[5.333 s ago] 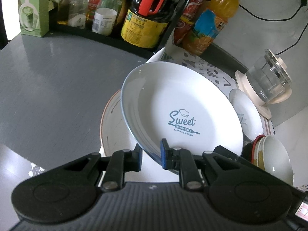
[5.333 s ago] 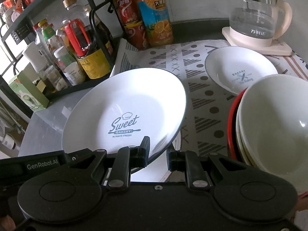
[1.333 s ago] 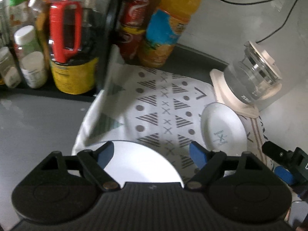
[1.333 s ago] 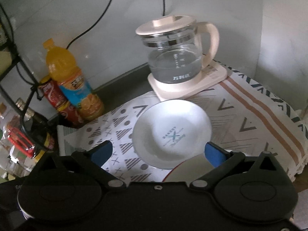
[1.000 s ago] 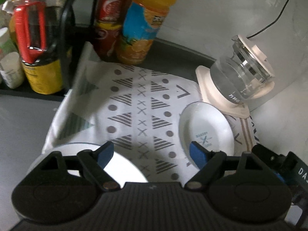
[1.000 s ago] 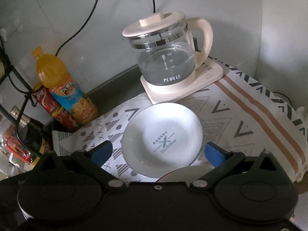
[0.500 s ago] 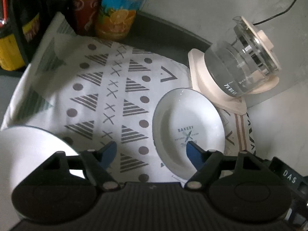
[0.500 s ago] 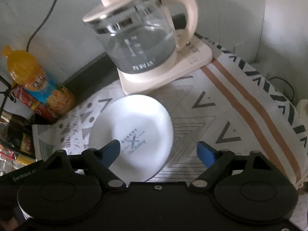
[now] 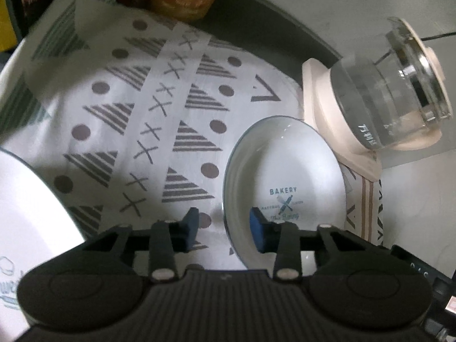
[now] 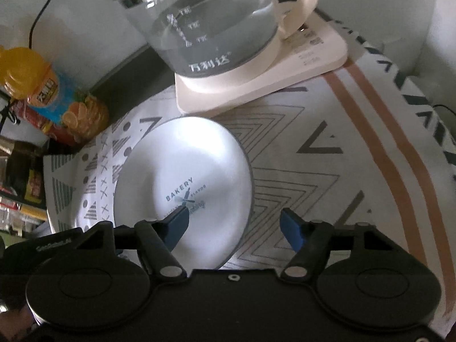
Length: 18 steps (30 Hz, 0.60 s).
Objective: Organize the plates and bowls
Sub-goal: 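Move both grippers toward the white 'Bakery' plate, then close both grippers on the rim of the 'Bakery' plate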
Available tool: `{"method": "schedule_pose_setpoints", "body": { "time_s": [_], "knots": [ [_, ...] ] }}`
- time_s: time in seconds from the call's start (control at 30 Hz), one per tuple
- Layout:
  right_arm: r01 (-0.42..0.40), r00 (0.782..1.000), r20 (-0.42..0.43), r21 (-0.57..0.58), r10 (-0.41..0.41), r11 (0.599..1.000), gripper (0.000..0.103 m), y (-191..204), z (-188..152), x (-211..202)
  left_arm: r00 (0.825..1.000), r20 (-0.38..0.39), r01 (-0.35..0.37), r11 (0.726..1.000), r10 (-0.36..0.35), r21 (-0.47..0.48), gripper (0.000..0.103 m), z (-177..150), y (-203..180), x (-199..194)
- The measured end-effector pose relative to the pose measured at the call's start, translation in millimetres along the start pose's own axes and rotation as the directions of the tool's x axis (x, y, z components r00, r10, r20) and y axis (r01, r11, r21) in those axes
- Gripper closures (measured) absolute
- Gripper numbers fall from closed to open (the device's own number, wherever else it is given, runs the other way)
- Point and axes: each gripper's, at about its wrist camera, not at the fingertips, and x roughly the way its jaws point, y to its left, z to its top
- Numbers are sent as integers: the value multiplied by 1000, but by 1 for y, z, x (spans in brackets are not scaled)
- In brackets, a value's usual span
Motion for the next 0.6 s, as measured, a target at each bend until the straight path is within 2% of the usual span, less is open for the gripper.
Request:
{"method": "schedule_pose_setpoints", "body": {
  "time_s": [0.07, 0.13, 0.3, 0.43, 0.47, 0.53, 0.6],
  "knots": [
    [-9, 1000, -25, -7, 9, 1000, 40, -3, 3, 7, 1000, -10, -27, 999, 27, -23, 76, 1, 3, 5],
    [-13, 999, -50, -13, 12, 1000, 45, -6, 6, 15, 1000, -16, -15, 999, 14, -50, 80, 2, 4, 9],
    [-43, 992, -118, -25, 40, 999, 54, -10, 10, 29, 1000, -24, -16, 998, 15, -62, 83, 0, 2, 13],
    [-57, 990, -133, -50, 50, 997, 59, -10, 14, 33, 1000, -24, -15, 998, 13, -63, 88, -2, 0, 13],
    [-62, 989, -136, -58, 54, 996, 61, -9, 14, 34, 1000, -25, -14, 998, 13, -66, 88, -1, 0, 15],
    [-75, 987, -150, -71, 64, 995, 74, -9, 17, 37, 1000, -27, -13, 998, 11, -67, 89, -2, -2, 17],
    [-77, 986, -152, -73, 65, 994, 79, -10, 18, 38, 1000, -27, -12, 998, 11, -59, 92, -1, -5, 18]
  ]
}}
